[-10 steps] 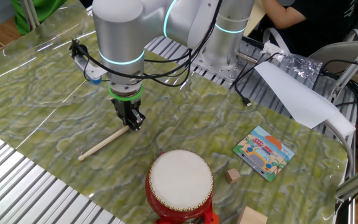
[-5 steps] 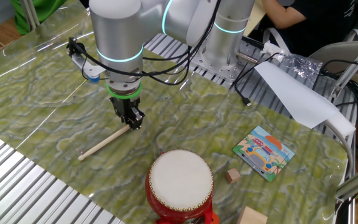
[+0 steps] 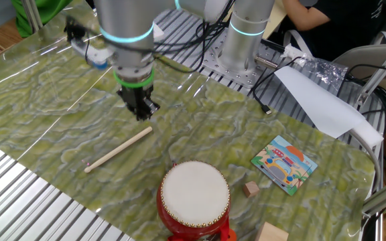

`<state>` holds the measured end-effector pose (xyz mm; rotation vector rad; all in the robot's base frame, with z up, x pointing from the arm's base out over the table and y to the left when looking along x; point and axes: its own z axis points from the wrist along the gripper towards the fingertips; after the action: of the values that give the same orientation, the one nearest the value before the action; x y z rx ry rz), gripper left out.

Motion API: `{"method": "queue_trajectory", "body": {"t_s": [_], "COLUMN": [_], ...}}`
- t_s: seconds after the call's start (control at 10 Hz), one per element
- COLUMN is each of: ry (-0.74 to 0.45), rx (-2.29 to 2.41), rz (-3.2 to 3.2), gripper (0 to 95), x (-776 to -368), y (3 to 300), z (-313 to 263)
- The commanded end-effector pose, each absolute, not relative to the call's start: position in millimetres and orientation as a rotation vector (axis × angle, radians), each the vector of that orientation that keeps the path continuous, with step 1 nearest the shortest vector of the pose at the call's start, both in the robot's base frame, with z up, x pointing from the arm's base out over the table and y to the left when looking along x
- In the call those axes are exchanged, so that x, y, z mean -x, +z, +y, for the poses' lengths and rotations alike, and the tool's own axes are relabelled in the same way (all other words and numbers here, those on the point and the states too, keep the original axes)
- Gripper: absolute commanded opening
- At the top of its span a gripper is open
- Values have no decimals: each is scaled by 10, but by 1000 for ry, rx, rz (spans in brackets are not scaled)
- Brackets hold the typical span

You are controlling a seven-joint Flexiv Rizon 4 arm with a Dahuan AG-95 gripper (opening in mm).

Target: Play the drum

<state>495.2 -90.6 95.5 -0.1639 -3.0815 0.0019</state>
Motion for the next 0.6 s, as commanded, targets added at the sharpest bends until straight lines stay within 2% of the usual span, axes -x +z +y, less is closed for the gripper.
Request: {"method": "queue_trajectory", "body": {"t_s": [0.1, 0.6], "ry": [0, 19], "rx": [103, -28], "rz": [-3081, -3054], "gripper": [0, 0], "x": [-4829, -4185], "y": [1157, 1580], "z": [-838, -684]}}
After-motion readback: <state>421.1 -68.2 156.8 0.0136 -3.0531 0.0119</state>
